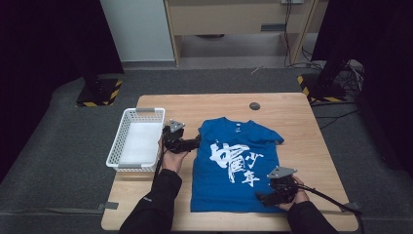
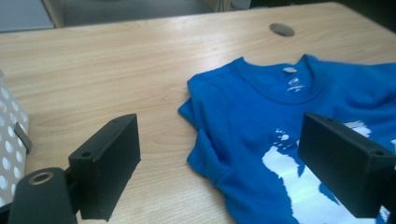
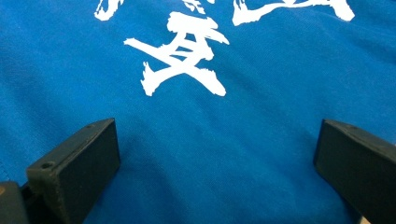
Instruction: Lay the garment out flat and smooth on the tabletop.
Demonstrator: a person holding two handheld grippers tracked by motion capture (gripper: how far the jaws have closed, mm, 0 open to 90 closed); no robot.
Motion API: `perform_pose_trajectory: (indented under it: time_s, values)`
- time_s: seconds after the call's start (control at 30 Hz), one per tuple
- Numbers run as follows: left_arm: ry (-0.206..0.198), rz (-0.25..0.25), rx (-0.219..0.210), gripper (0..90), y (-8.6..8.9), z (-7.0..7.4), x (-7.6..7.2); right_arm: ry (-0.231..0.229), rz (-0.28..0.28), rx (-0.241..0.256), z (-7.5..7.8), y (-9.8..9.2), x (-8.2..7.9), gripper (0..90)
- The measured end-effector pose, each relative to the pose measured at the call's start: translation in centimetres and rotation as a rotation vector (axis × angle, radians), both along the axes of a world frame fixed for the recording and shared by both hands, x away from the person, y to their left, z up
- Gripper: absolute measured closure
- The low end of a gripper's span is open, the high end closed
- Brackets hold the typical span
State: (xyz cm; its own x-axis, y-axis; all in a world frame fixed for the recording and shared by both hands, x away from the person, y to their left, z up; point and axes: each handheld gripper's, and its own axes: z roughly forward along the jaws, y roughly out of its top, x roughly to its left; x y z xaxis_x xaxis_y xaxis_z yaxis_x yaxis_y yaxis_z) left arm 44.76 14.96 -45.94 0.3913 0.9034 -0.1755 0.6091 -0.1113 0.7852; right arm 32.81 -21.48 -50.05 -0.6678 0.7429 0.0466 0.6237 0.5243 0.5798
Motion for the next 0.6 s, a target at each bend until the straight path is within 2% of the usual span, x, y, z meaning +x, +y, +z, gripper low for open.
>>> perform_pose_trajectory:
  time_s: [0.1, 0.2, 0.27, 0.4, 0.5, 0.6]
  values:
    - [0.011, 0.0, 0.01, 12.3, -0.2, -0.3, 0.6, -0.004, -0.001, 0.002, 0.0, 0.0, -0.1, 0.6]
    - [0.008, -0.005, 0.021, 12.9, -0.6, -0.2, 1.1, -0.006, 0.005, 0.005, 0.0, -0.1, -0.2, 0.6]
    - [-0.004, -0.003, 0.011, 14.2, -0.9, -0.2, 1.5, -0.007, 0.011, 0.007, 0.0, -0.2, -0.2, 0.6]
    - [0.006, -0.012, 0.034, 15.9, -1.6, -0.3, 2.3, -0.007, 0.012, 0.007, 0.0, -0.2, -0.2, 0.6]
    - [0.002, -0.011, 0.033, 19.3, -2.1, -0.8, 2.8, -0.007, 0.012, 0.007, 0.0, -0.2, -0.2, 0.6]
    - [0.021, -0.005, 0.024, 21.1, -2.4, -1.7, 3.3, -0.007, 0.012, 0.007, 0.0, -0.2, -0.2, 0.6]
